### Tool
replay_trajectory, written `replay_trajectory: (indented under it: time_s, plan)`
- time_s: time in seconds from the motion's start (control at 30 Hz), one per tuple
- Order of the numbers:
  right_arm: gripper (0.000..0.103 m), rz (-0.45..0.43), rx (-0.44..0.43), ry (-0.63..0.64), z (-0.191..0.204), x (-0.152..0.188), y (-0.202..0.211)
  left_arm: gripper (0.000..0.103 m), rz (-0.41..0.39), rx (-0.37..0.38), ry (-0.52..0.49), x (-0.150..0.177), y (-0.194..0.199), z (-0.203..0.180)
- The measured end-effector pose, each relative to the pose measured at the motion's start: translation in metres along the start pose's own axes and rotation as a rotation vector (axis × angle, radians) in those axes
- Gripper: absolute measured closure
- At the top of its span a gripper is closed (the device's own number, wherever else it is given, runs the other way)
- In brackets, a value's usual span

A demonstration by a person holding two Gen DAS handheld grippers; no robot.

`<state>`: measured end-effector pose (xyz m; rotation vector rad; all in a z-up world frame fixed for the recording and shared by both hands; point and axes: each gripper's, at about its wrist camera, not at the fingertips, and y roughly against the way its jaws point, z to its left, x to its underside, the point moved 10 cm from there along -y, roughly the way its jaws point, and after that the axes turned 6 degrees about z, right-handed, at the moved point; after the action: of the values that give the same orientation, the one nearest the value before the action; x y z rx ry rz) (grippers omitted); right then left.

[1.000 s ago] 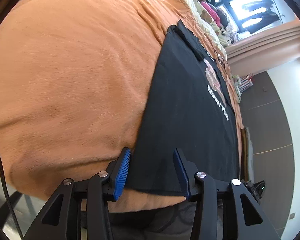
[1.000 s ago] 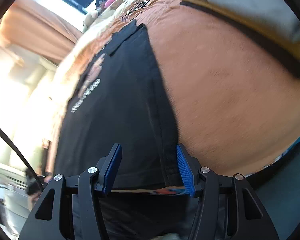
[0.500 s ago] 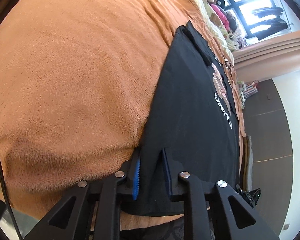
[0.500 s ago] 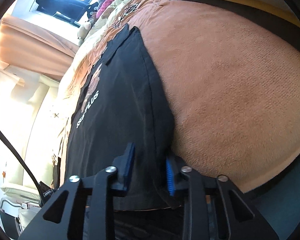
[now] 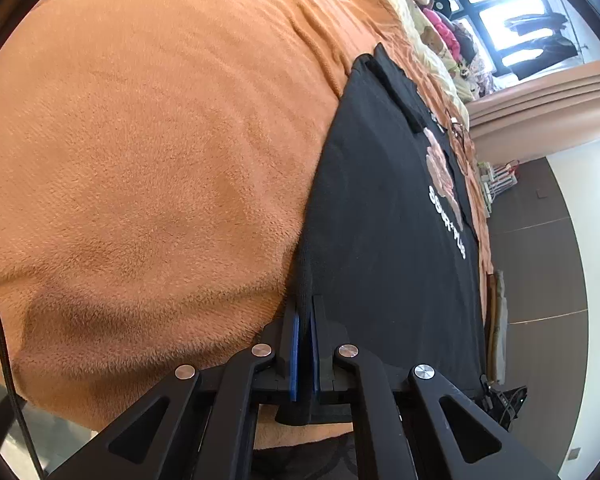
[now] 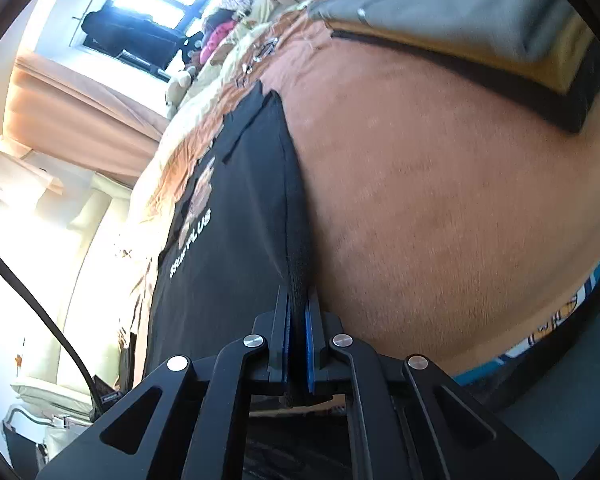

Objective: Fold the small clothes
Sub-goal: 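Close both grippers on the hem of the shirt strip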

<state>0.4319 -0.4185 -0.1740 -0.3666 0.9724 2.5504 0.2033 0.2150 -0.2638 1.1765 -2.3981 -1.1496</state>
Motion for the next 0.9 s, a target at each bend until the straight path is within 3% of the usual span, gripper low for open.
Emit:
replay_trajectory:
  time_s: [0.1,0.17,0.3,0.4,0.43,0.5,0.77,0.9]
  plan:
    - [0.099,0.048,0.016,-0.013,-0.008,0.007,-0.013,0.098,0.009,-0.019,-0.003,0.003,-0.003,0.001]
    - [0.093,0.076,0.049,-0.022,-0.017,0.012,-0.015,0.095,0.017,-0.024,-0.010,0.005,-0.005,0.001]
    - [0.089,0.065,-0.003,-0.025,-0.018,0.015,-0.009,0.077,0.029,0.007,-0.015,0.006,-0.006,-0.005]
    - [0.073,0.066,-0.054,-0.029,-0.015,0.015,-0.008,0.068,0.031,0.038,0.004,0.003,-0.009,-0.007]
    - [0.062,0.064,-0.074,-0.034,-0.014,0.013,-0.010,0.067,0.030,0.038,0.003,0.001,-0.011,-0.008]
    - [0.052,0.056,-0.110,-0.044,-0.011,0.008,-0.014,0.067,0.026,0.034,0.006,-0.001,-0.013,-0.008]
    - [0.056,0.043,-0.126,-0.082,-0.021,-0.006,-0.042,0.067,0.020,0.053,0.046,-0.015,-0.022,-0.010]
    - [0.086,0.111,-0.110,-0.075,-0.027,0.014,-0.043,0.080,0.036,0.008,0.027,-0.010,-0.021,-0.011]
